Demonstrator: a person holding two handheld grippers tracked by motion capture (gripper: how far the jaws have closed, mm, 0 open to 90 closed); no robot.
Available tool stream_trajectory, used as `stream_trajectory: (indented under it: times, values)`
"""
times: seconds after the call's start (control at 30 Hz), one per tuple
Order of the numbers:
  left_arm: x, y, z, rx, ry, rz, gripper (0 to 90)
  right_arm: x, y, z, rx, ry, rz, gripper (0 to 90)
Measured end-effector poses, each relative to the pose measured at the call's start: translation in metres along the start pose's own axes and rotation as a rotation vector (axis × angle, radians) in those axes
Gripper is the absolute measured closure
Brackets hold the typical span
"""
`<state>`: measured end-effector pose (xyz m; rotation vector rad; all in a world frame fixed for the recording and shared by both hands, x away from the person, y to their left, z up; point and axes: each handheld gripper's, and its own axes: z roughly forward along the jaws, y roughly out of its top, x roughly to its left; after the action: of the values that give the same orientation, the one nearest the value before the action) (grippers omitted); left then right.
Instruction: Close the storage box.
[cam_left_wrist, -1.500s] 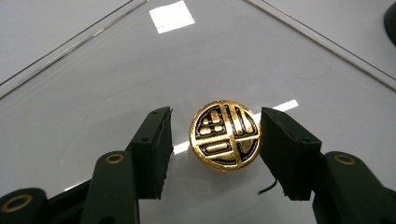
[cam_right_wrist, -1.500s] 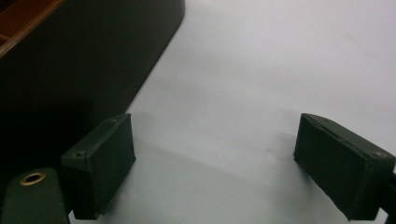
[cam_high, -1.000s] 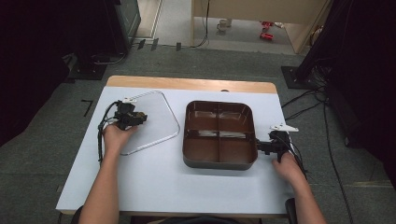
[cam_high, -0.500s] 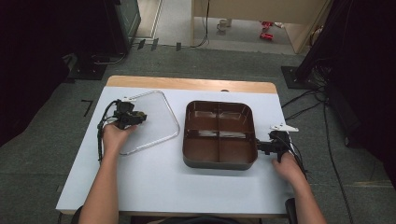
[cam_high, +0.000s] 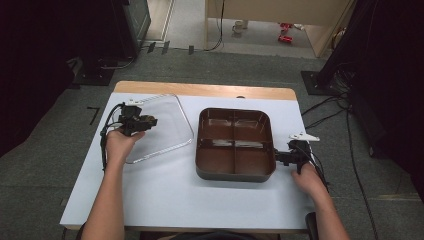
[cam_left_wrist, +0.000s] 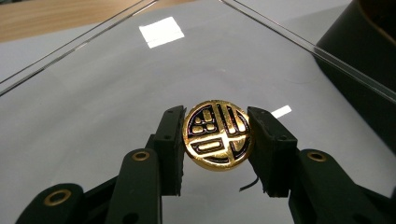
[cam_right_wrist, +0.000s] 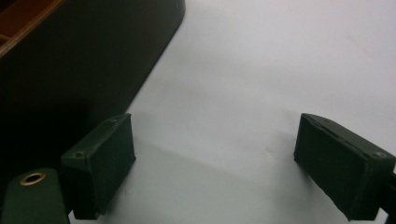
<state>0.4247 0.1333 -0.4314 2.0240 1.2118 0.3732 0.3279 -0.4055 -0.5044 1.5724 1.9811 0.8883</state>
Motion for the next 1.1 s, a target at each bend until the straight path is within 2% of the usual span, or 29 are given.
stream_trajectory:
  times: [0.03, 0.27, 0.37, 0.7, 0.77, 0.87, 1.1]
  values:
    - [-0.001, 0.002, -0.003, -0.004, -0.001, 0.009, 59.3, 0.000, 0.000, 0.000, 0.000, 0.000, 0.000, 11.8]
    - [-0.010, 0.011, -0.015, -0.024, -0.029, -0.001, 59.3, 0.000, 0.000, 0.000, 0.000, 0.000, -0.001, 11.8]
    - [-0.016, 0.016, -0.020, -0.027, -0.035, 0.013, 59.3, 0.000, 0.000, 0.000, 0.000, 0.000, -0.001, 11.8]
    - [-0.044, 0.032, -0.030, -0.061, -0.060, 0.050, 59.3, 0.000, 0.000, 0.000, 0.000, 0.000, -0.001, 11.8]
    - [-0.052, 0.036, -0.032, -0.072, -0.077, 0.064, 59.3, 0.000, 0.000, 0.000, 0.000, 0.000, -0.001, 11.8]
    - [-0.057, 0.038, -0.033, -0.075, -0.085, 0.072, 59.3, 0.000, 0.000, 0.000, 0.000, 0.000, -0.001, 11.8]
    - [-0.076, 0.045, -0.034, -0.073, -0.133, 0.086, 59.3, 0.000, 0.000, 0.000, 0.002, 0.000, -0.001, 11.8]
